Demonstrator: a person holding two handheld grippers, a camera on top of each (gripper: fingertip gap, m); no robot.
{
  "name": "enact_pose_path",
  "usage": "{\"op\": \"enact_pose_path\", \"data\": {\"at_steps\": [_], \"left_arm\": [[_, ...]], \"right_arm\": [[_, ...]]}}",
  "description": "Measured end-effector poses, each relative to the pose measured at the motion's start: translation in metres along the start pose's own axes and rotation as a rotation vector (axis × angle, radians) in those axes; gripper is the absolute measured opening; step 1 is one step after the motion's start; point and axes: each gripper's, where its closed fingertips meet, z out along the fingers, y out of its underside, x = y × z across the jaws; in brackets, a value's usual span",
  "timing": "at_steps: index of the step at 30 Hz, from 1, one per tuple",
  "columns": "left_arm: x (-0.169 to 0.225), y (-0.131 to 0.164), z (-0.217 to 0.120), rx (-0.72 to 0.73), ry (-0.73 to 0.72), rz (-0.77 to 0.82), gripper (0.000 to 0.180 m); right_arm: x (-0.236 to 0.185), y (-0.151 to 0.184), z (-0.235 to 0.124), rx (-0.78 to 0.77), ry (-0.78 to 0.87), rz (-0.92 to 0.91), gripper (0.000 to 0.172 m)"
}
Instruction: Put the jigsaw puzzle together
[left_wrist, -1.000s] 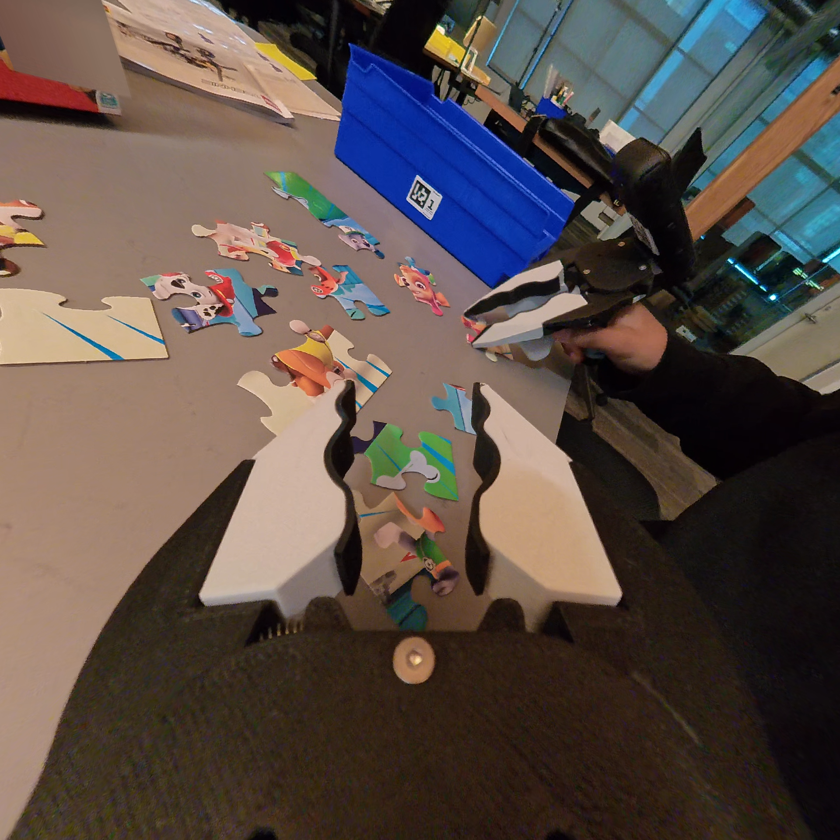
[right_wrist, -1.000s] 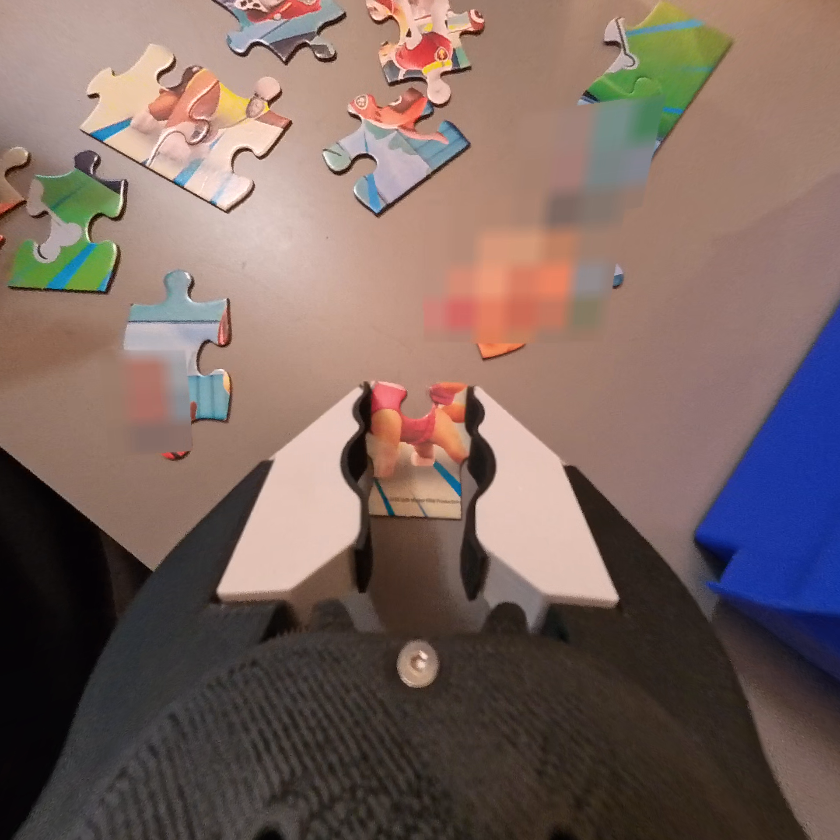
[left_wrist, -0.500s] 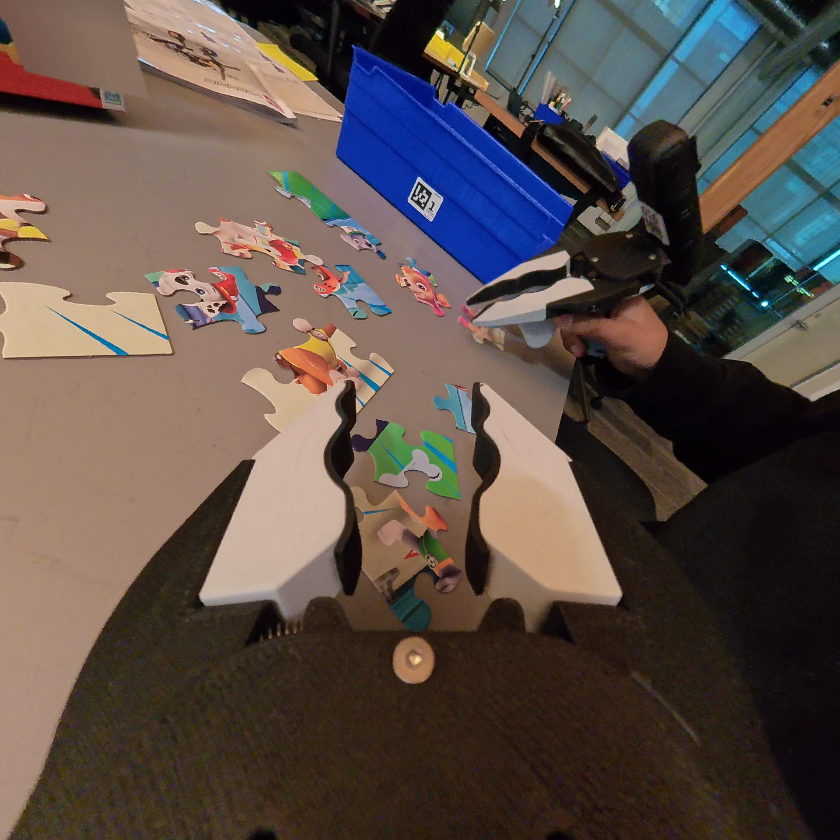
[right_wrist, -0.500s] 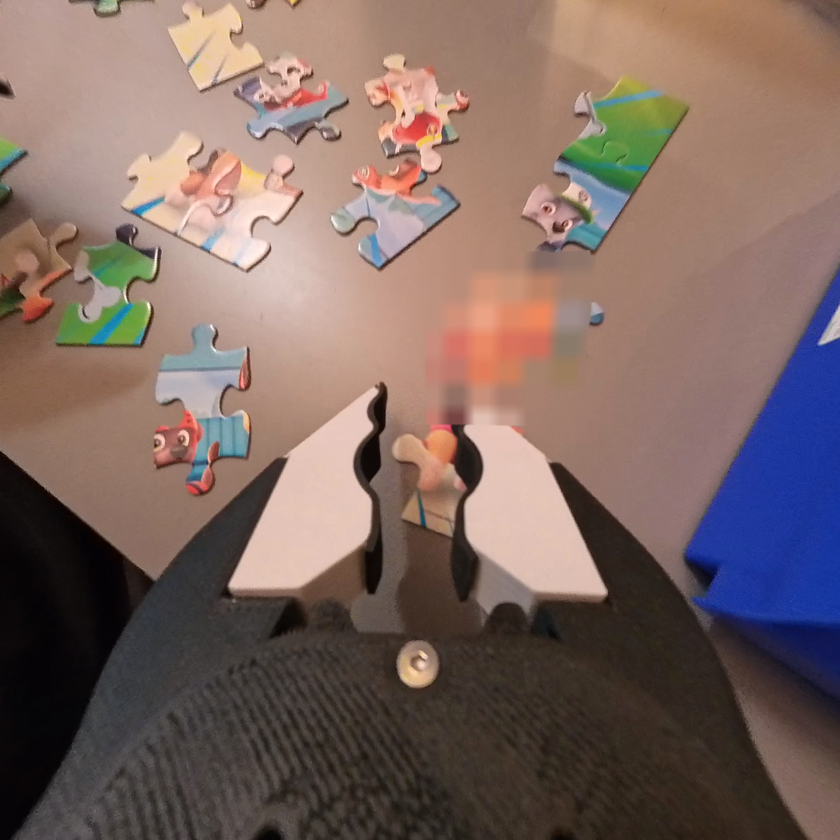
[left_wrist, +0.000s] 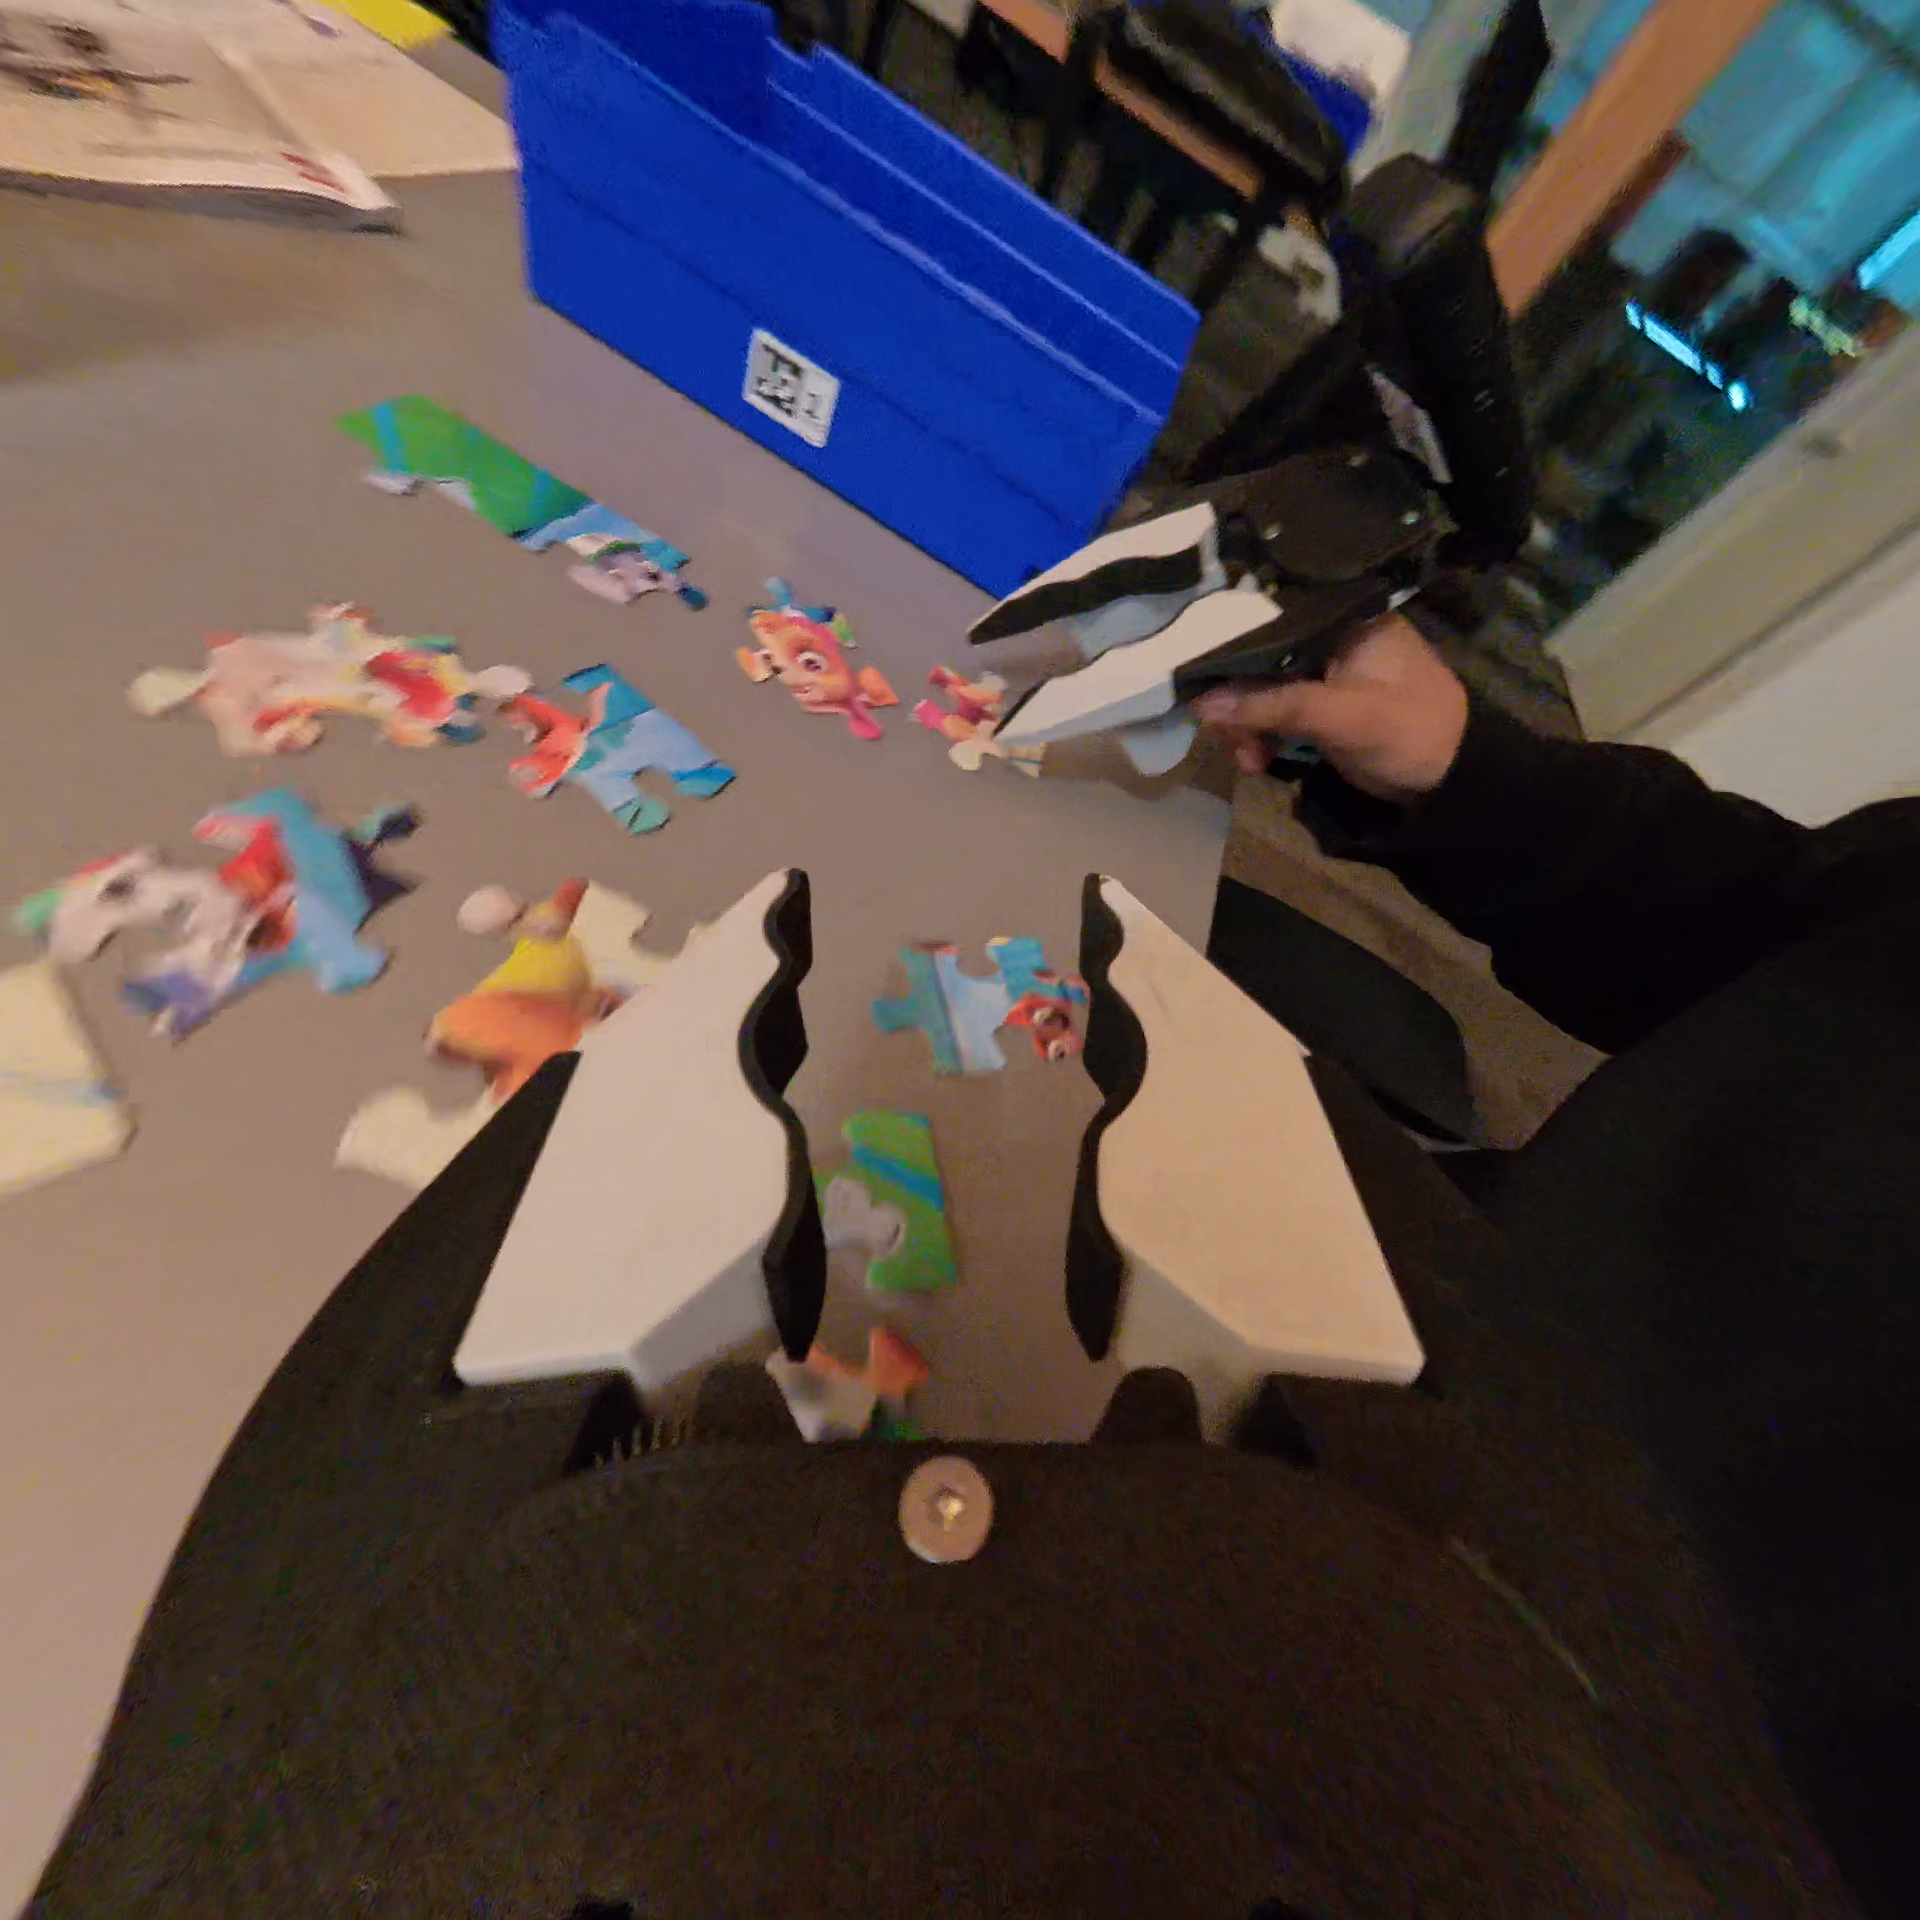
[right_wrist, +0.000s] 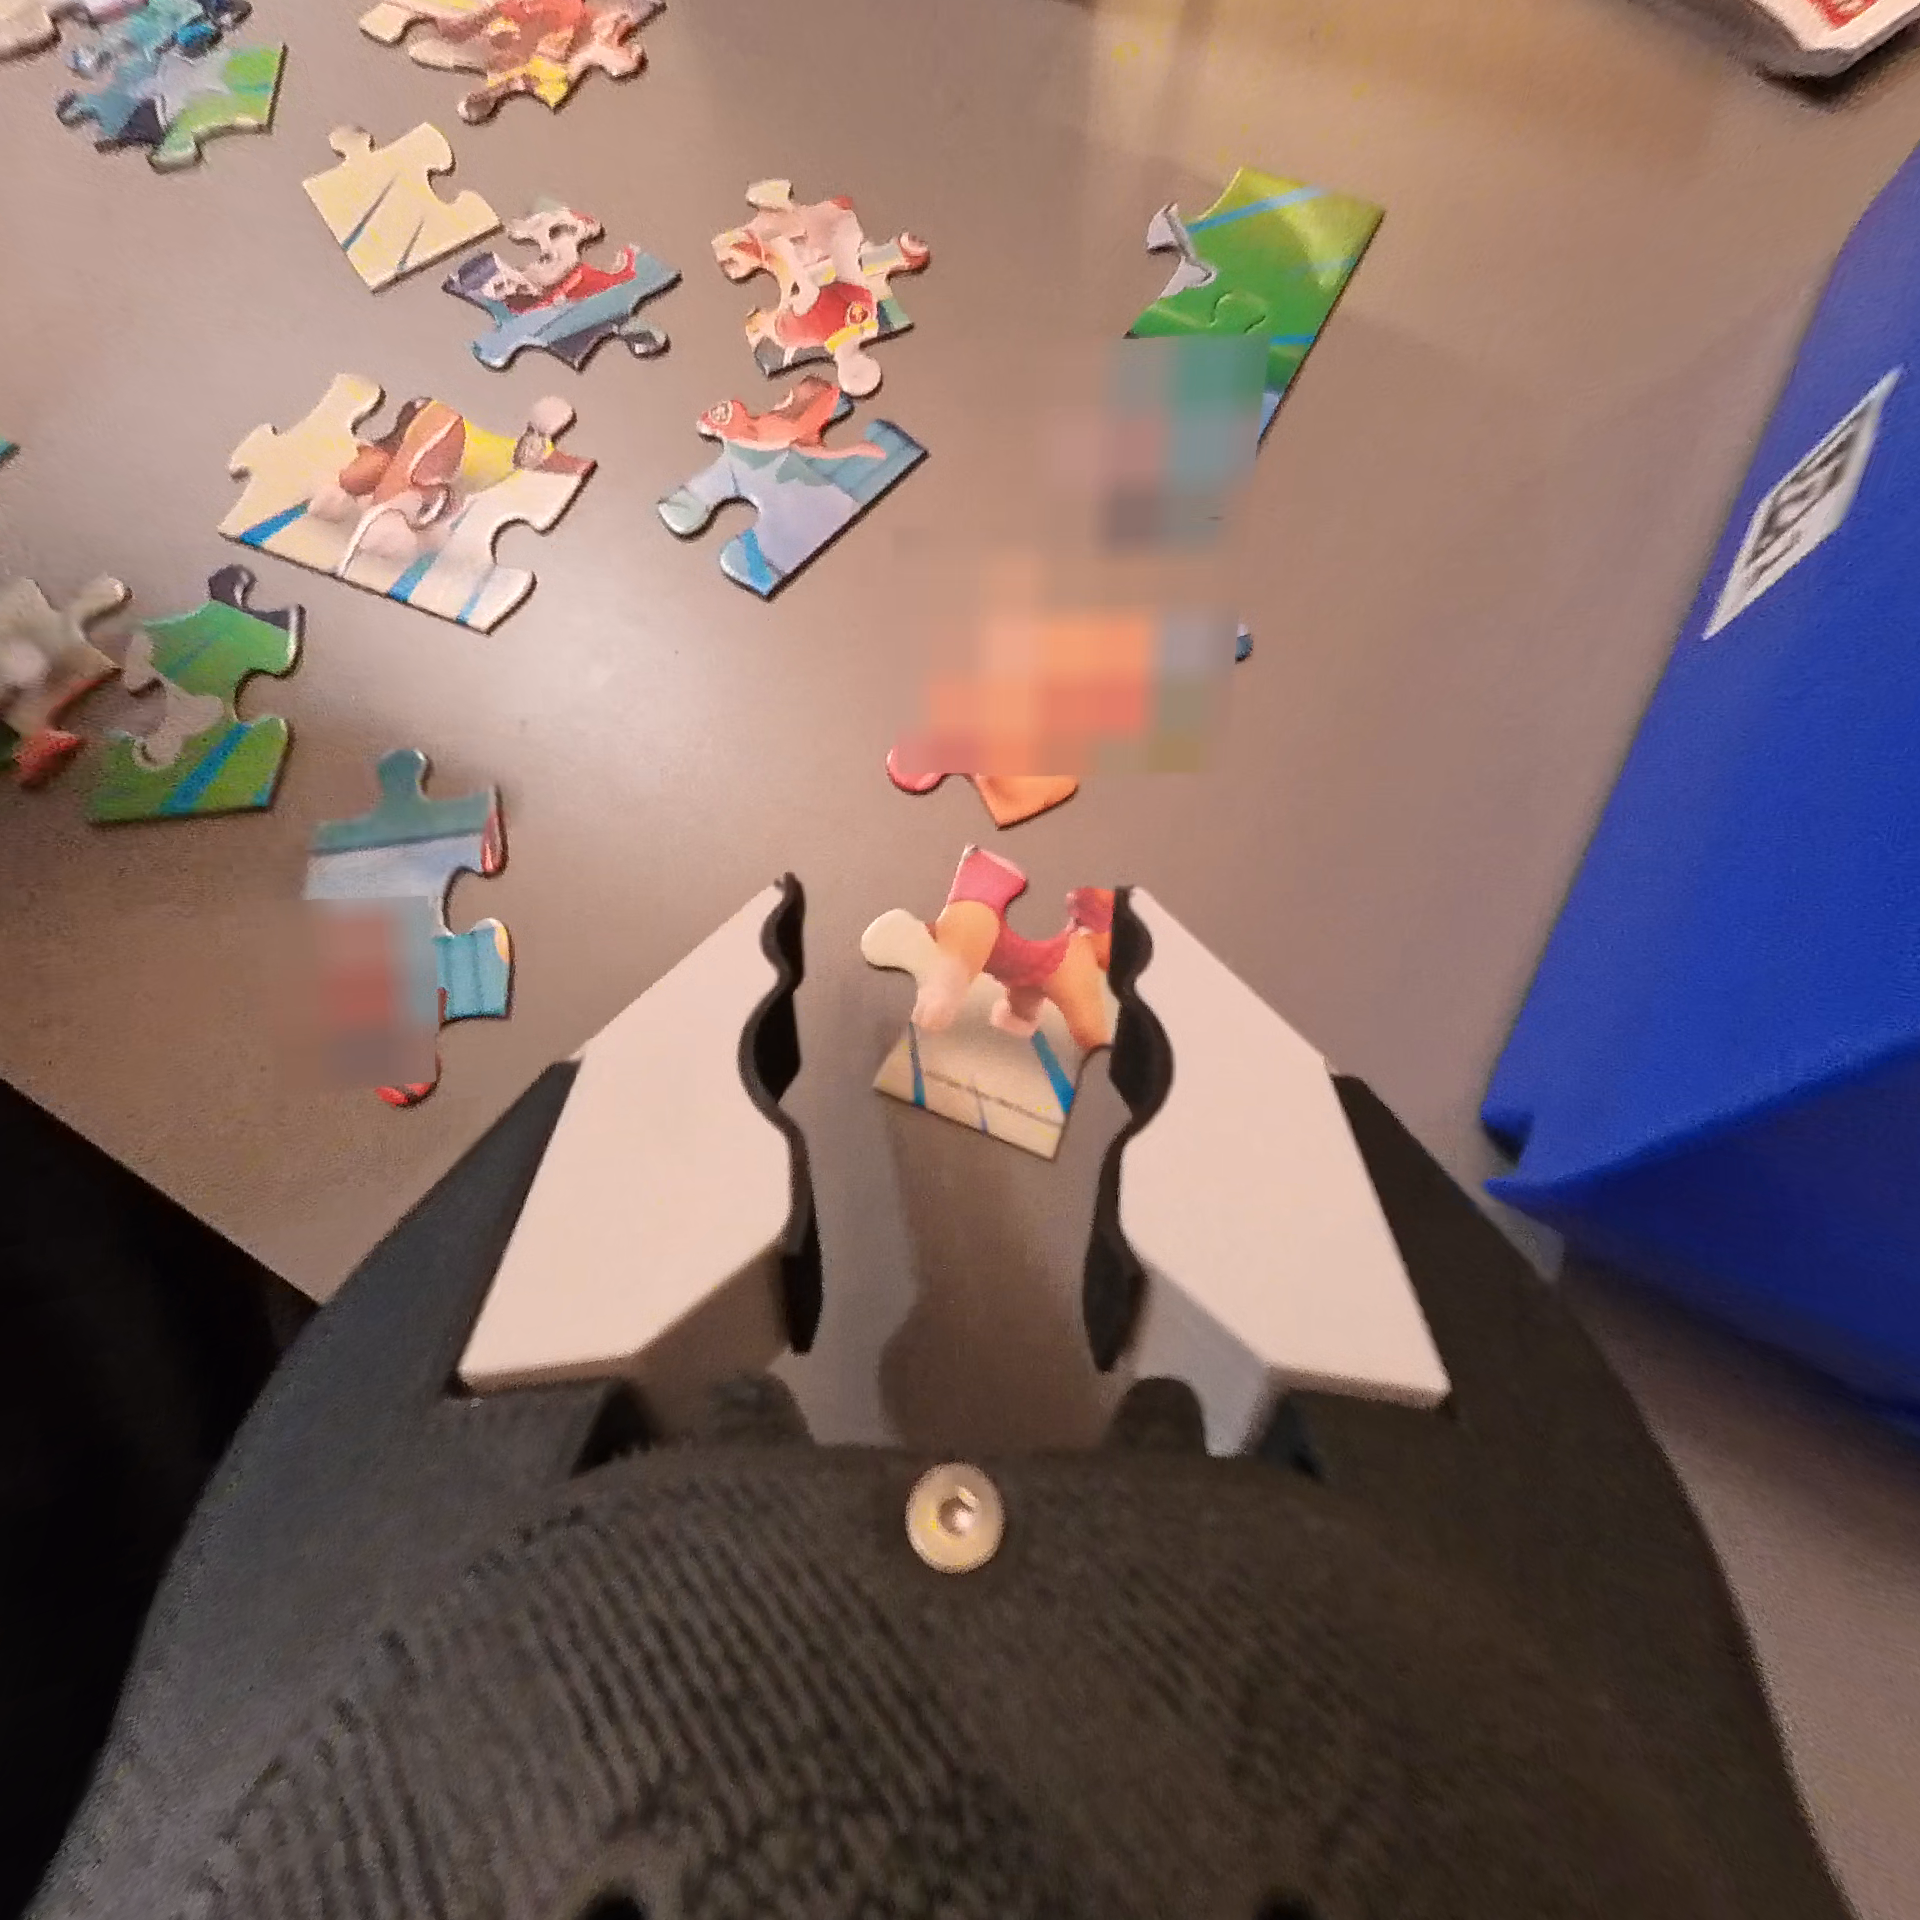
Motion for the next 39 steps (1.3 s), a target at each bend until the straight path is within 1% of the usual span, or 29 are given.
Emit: {"op": "enact_pose_path", "data": {"at_steps": [3, 5, 7, 9, 10, 11, 13, 15, 18, 20, 22, 26, 27, 29, 32, 34, 35, 37, 39], "left_arm": [[0.0, -0.022, 0.047, -0.108, 0.03, 0.089, 0.059], [-0.003, -0.03, 0.085, -0.195, 0.047, 0.185, 0.063], [-0.017, -0.032, 0.124, -0.283, 0.012, 0.28, 0.063], [-0.042, -0.021, 0.155, -0.414, -0.063, 0.315, 0.058], [-0.053, -0.014, 0.166, -0.468, -0.098, 0.297, 0.052], [-0.056, -0.009, 0.173, -0.497, -0.097, 0.259, 0.044], [-0.045, -0.003, 0.179, -0.493, -0.021, 0.198, 0.044], [-0.045, 0.0, 0.179, -0.498, -0.036, 0.204, 0.044], [-0.052, 0.004, 0.176, -0.506, -0.091, 0.245, 0.054], [-0.051, 0.007, 0.175, -0.505, -0.094, 0.264, 0.057], [-0.047, 0.014, 0.176, -0.532, -0.062, 0.272, 0.06], [-0.043, 0.017, 0.174, -0.55, -0.057, 0.288, 0.061], [-0.037, 0.02, 0.171, -0.57, -0.04, 0.267, 0.061], [-0.013, 0.033, 0.161, -0.628, 0.047, 0.214, 0.062], [0.012, 0.046, 0.15, -0.66, 0.118, 0.254, 0.062], [0.007, 0.037, 0.15, -0.617, 0.082, 0.326, 0.059], [-0.001, 0.029, 0.153, -0.585, 0.048, 0.354, 0.059], [-0.018, 0.014, 0.16, -0.545, -0.005, 0.364, 0.061], [-0.02, 0.009, 0.169, -0.527, 0.029, 0.326, 0.065]], "right_arm": [[-0.001, 0.011, 0.01, -0.036, 0.048, -0.06, 0.067], [0.002, 0.014, 0.013, -0.049, 0.079, -0.065, 0.069], [0.003, 0.014, 0.014, -0.055, 0.066, -0.032, 0.066], [0.005, 0.017, 0.011, -0.072, 0.063, -0.035, 0.061], [0.005, 0.018, 0.01, -0.071, 0.053, -0.028, 0.06], [0.005, 0.02, 0.008, -0.065, 0.049, -0.031, 0.058], [0.005, 0.023, 0.004, -0.047, 0.045, -0.034, 0.056], [0.004, 0.026, 0.0, -0.022, 0.042, -0.031, 0.055], [0.002, 0.03, -0.004, -0.003, 0.03, -0.031, 0.055], [-0.002, 0.032, -0.007, 0.005, 0.018, -0.037, 0.055], [-0.007, 0.035, -0.01, 0.011, 0.003, -0.039, 0.055], [-0.017, 0.041, -0.018, 0.025, -0.023, -0.036, 0.055], [-0.019, 0.043, -0.02, 0.03, -0.027, -0.034, 0.055], [-0.024, 0.047, -0.025, 0.042, -0.034, -0.027, 0.055], [-0.028, 0.052, -0.033, 0.067, -0.038, -0.019, 0.054], [-0.028, 0.053, -0.036, 0.088, -0.028, -0.019, 0.052], [-0.027, 0.053, -0.038, 0.103, -0.019, -0.015, 0.045], [-0.025, 0.051, -0.044, 0.132, -0.002, 0.002, 0.048], [-0.022, 0.052, -0.048, 0.135, 0.011, 0.021, 0.052]]}}
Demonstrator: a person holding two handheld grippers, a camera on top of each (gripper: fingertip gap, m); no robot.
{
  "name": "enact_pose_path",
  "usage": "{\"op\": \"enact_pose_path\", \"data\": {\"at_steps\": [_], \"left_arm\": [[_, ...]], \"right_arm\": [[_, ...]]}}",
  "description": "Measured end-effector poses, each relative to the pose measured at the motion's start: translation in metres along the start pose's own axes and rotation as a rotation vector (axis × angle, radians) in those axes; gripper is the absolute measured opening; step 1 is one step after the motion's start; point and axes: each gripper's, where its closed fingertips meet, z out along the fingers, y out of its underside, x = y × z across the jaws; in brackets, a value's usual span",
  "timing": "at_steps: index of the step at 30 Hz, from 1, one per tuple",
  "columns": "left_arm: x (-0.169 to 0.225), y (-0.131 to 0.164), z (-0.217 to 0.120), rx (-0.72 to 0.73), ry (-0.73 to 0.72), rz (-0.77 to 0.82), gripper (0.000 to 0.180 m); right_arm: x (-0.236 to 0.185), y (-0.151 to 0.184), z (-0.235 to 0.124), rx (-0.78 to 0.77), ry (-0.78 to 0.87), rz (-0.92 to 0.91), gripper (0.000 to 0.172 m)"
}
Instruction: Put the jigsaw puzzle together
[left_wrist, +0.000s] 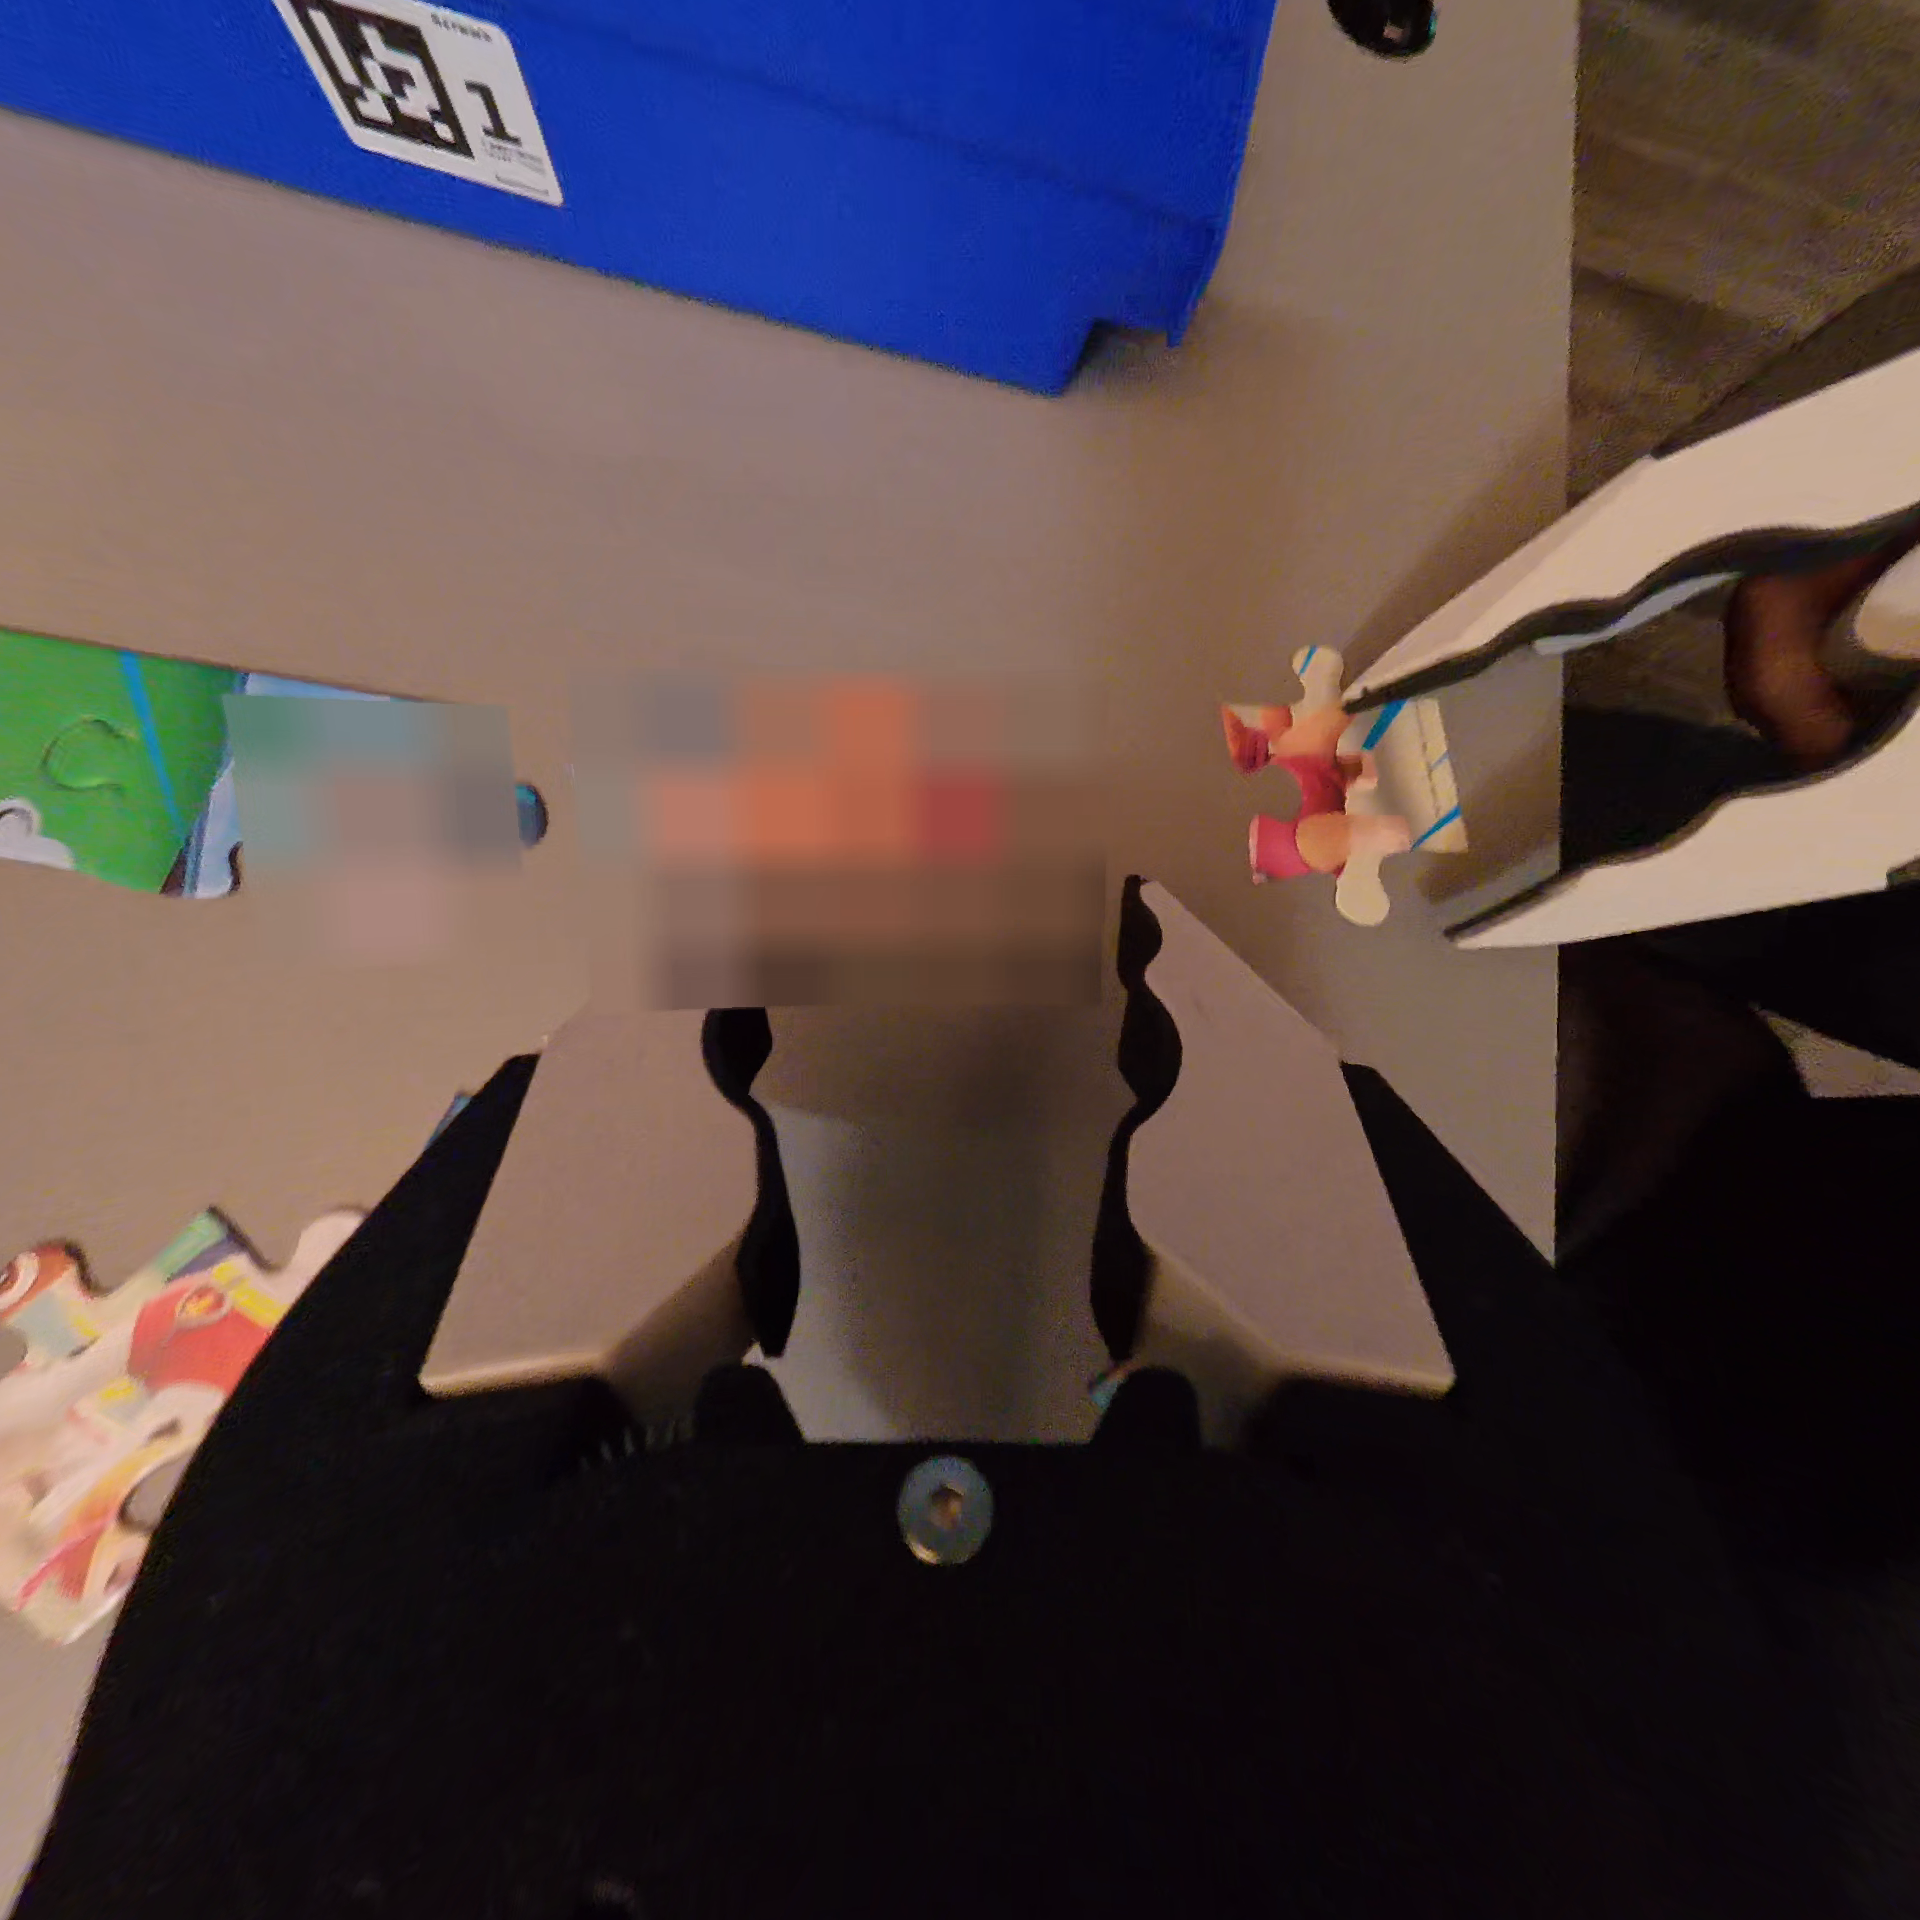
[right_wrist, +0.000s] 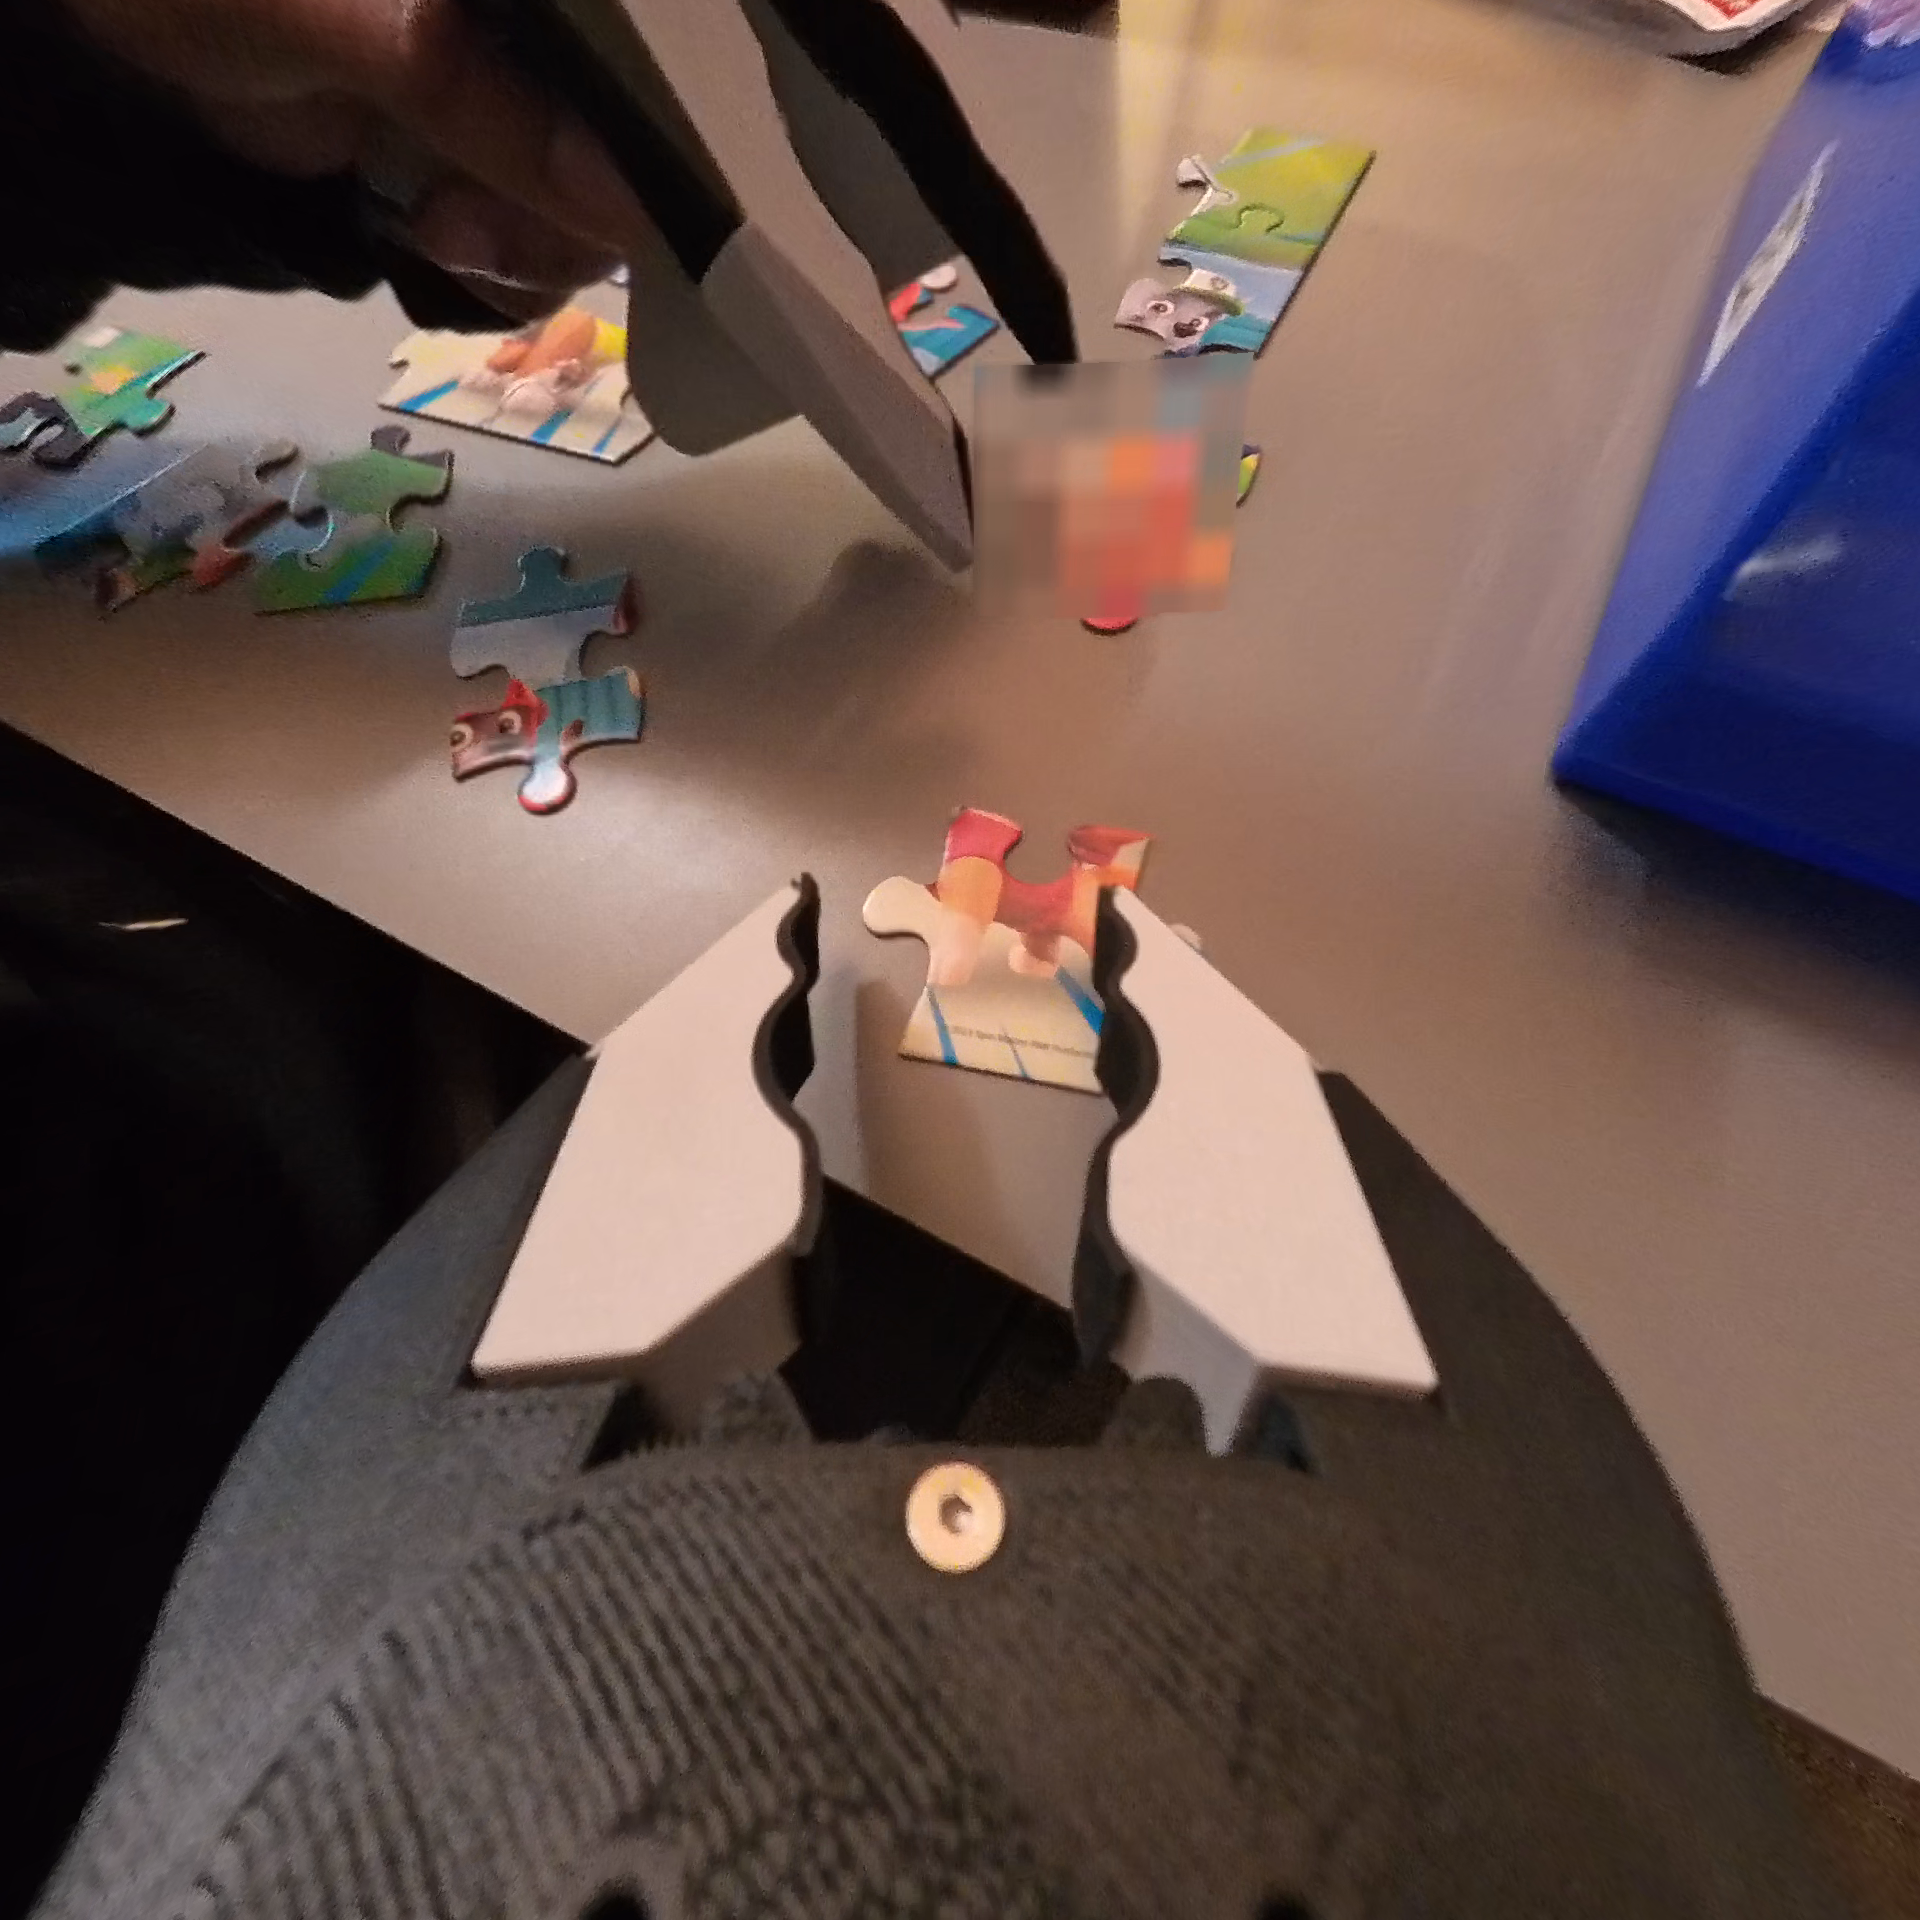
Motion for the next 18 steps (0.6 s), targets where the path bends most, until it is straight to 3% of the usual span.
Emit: {"op": "enact_pose_path", "data": {"at_steps": [5, 12, 15, 18], "left_arm": [[-0.015, -0.007, 0.015, 0.026, -0.049, 0.03, 0.067], [0.007, 0.008, 0.018, -0.015, -0.009, 0.009, 0.065], [0.027, 0.003, 0.012, 0.032, 0.027, 0.018, 0.063], [0.071, -0.002, 0.01, 0.083, 0.156, 0.075, 0.061]], "right_arm": [[0.015, 0.009, -0.011, -0.046, 0.092, -0.005, 0.055], [0.01, 0.02, -0.007, -0.072, 0.111, -0.007, 0.05], [0.007, 0.022, -0.011, -0.072, 0.105, -0.003, 0.039], [0.002, 0.027, -0.018, -0.083, 0.096, -0.004, 0.039]]}}
